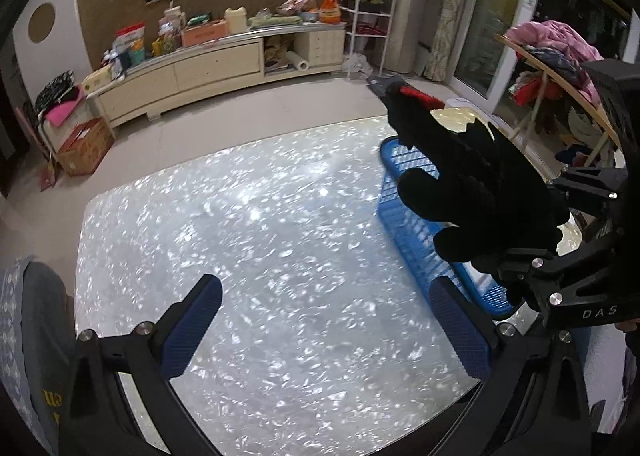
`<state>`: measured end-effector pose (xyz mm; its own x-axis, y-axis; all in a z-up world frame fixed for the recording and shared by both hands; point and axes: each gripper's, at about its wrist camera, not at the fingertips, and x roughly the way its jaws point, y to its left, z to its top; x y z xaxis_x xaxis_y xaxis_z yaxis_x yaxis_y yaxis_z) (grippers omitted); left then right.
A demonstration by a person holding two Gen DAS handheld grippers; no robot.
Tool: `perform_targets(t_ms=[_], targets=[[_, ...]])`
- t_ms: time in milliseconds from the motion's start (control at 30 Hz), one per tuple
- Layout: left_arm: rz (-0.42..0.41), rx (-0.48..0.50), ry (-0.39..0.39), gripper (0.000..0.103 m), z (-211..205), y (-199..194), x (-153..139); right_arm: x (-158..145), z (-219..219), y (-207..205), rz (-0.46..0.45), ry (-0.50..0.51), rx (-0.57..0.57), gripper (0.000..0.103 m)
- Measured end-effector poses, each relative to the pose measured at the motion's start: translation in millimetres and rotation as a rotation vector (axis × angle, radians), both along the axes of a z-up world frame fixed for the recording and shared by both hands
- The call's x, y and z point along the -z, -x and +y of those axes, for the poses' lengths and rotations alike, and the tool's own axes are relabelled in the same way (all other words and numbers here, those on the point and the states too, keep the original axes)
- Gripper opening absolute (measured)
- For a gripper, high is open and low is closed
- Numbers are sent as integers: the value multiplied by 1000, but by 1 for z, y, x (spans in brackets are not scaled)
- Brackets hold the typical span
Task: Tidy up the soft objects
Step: 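Lift the black plush dragon and carry it over the basket with the right tool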
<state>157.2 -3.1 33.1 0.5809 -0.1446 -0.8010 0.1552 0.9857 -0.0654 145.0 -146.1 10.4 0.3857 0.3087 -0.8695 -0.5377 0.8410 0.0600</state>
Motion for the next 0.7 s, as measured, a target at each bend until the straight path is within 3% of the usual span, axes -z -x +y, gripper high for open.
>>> perform_targets(t_ms=[300, 700], targets=[[-4, 79, 5, 103, -48, -13, -9, 3, -36, -3, -4, -18, 90, 66], [45, 154, -26, 103, -95, -43, 18, 38, -62, -35, 63, 21, 153, 66]])
